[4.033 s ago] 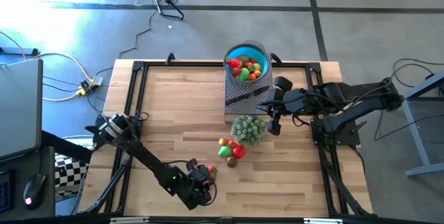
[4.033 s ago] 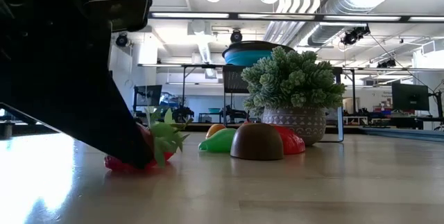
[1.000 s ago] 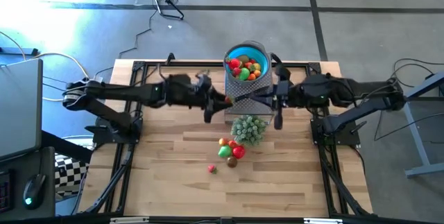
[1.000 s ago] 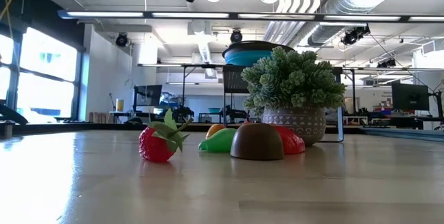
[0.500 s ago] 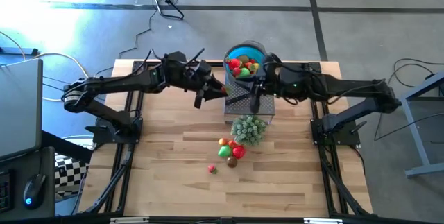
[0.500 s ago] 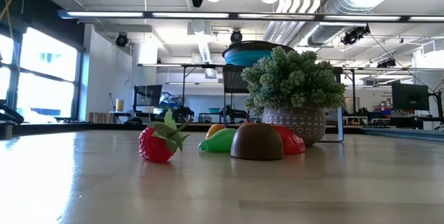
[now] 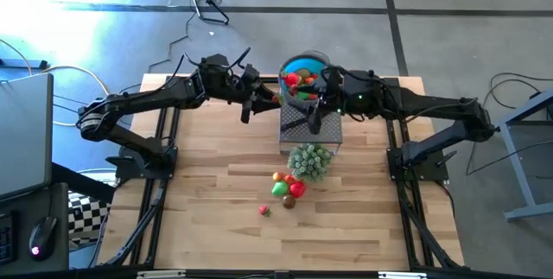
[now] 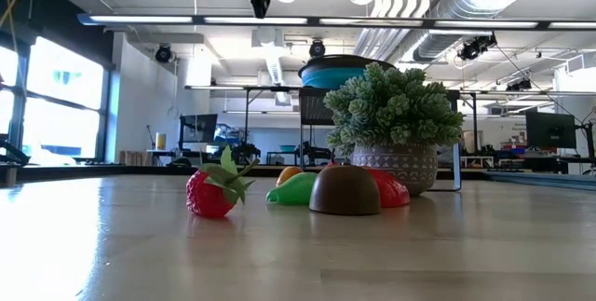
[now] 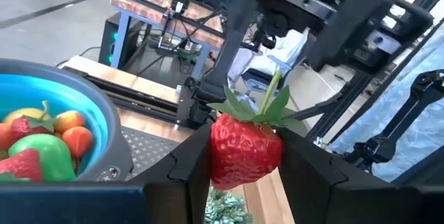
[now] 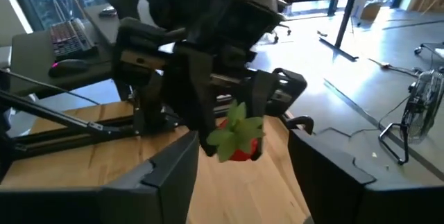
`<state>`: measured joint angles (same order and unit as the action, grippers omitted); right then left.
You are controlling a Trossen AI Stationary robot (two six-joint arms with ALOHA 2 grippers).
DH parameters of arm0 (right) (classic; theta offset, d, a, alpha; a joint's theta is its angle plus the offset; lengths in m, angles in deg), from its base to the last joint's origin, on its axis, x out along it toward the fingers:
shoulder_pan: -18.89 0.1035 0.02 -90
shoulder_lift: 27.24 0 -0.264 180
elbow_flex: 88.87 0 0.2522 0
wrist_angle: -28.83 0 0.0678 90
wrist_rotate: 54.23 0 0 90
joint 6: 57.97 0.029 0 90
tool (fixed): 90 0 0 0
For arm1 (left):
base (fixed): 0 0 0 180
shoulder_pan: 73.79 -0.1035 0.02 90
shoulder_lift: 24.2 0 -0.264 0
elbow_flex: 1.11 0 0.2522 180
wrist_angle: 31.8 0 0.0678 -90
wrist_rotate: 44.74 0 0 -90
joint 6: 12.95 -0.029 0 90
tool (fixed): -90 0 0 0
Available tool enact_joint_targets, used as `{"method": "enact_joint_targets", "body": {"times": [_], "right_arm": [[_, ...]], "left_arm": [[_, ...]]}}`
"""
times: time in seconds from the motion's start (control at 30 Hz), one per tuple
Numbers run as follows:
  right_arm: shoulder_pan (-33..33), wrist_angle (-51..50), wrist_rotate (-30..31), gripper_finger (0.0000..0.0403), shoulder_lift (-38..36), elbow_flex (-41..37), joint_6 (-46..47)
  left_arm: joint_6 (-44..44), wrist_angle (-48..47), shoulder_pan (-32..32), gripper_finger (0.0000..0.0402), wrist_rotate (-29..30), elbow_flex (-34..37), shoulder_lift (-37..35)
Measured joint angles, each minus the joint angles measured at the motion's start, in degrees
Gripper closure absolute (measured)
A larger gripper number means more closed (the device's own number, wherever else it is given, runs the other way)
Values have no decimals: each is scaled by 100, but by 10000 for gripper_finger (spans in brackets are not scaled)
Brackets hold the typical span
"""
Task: Pick & Place Fruit
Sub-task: Put the red strawberry into the blue strainer bowl
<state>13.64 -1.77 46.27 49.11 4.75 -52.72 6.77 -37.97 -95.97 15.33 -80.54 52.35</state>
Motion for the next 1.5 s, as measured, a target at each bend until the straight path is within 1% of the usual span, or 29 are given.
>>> {"method": "enact_joint_targets", "body": {"times": [0.1, 0.27, 0.5, 0.73, 0.87, 1.1, 1.27, 1.4, 1.5], "right_arm": [[-91, 122, -100, 190, 150, 2, 76], [-190, 363, -768, 196, 472, 0, 54], [-268, 672, -952, 196, 545, 0, -97], [-309, 674, -931, 203, 545, 0, -95], [-315, 674, -907, 234, 545, 0, -97], [-320, 675, -896, 311, 545, 0, -97], [-320, 675, -895, 359, 545, 0, -99], [-320, 675, -891, 391, 545, 0, -213], [-318, 674, -864, 395, 545, 0, -248]], "left_arm": [[0, 2, 4, 263, -3, 0, 0], [0, 3, 4, 263, -1, 0, 0], [2, 15, 4, 263, 6, -2, 7], [2, 6, 4, 263, 6, -2, 7], [2, 2, 4, 263, 10, -2, 7], [2, 0, 4, 263, 15, -2, 7], [2, 2, 4, 263, 14, -2, 7], [2, 0, 7, 263, 10, -2, 5], [4, 0, 6, 263, 11, -2, 4]]}}
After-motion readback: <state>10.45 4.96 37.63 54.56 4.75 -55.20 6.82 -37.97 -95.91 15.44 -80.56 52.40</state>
